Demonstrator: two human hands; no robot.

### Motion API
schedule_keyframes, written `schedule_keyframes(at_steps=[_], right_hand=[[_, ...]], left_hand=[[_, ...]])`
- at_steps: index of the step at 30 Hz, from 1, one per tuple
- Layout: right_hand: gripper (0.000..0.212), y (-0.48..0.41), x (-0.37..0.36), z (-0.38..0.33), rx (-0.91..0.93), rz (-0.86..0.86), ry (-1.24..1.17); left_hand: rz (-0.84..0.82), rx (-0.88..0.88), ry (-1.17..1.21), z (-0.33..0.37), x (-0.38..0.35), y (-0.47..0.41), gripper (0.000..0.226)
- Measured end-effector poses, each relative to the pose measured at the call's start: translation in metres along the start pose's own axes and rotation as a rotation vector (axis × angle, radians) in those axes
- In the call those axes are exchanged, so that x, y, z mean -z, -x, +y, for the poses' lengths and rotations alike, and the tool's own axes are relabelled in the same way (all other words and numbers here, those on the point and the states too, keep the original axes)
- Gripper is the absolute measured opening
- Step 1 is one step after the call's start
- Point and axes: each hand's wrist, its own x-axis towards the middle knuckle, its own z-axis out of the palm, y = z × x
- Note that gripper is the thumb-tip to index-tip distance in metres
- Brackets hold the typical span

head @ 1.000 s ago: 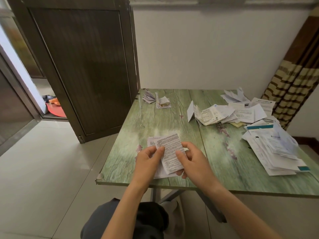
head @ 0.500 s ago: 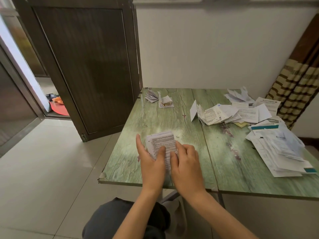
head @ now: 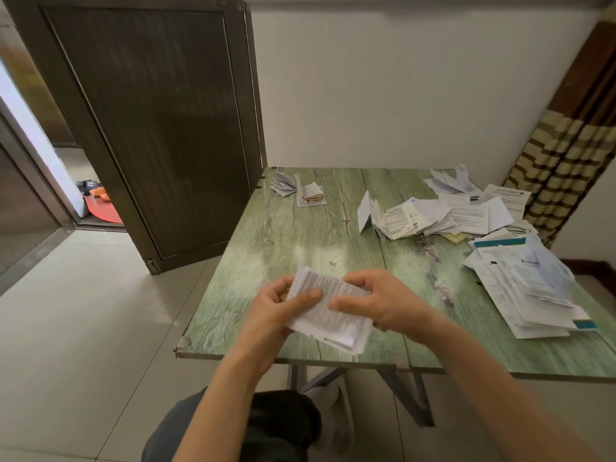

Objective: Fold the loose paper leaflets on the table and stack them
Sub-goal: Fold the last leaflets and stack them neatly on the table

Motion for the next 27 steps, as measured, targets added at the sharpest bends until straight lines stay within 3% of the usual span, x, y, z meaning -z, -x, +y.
schedule_keyframes(at_steps=[2,5,9,12,16,18,22,27], right_hand=[[0.017,0.003,0.013,-0.004,-0.045,-0.114,0.099],[0.026,0.002,0.012,-0.003,-0.041,-0.108,0.146],[0.024,-0.001,0.004,0.002,-0.034,0.147,0.024],[0.029,-0.004,-0.016,0.010,-0.035,0.402,-0.210],[0.017,-0.011,-0.047,0.014,-0.029,0.499,-0.516],[0.016,-0.015,-0.051,0.014,0.043,0.556,-0.466],[0.029,-0.016,-0.051,0.022,0.280,0.668,-0.118],[0.025,-0.015,-0.046,0.029,0.339,0.704,-0.071]], left_hand=[[-0.051,0.008,-0.170,-0.002,-0.004,0.003,0.035],[0.039,-0.072,-0.290,-0.009,-0.017,0.004,0.036],[0.226,-0.222,-0.186,-0.015,-0.029,-0.001,0.015],[0.352,-0.343,-0.188,-0.018,-0.033,-0.005,0.010],[0.428,-0.398,-0.159,-0.020,-0.031,-0.008,0.011],[0.457,-0.367,-0.132,-0.020,-0.030,-0.010,0.009],[0.446,-0.307,-0.095,-0.018,-0.032,-0.012,0.018],[0.351,-0.170,-0.003,-0.015,-0.036,-0.014,0.043]])
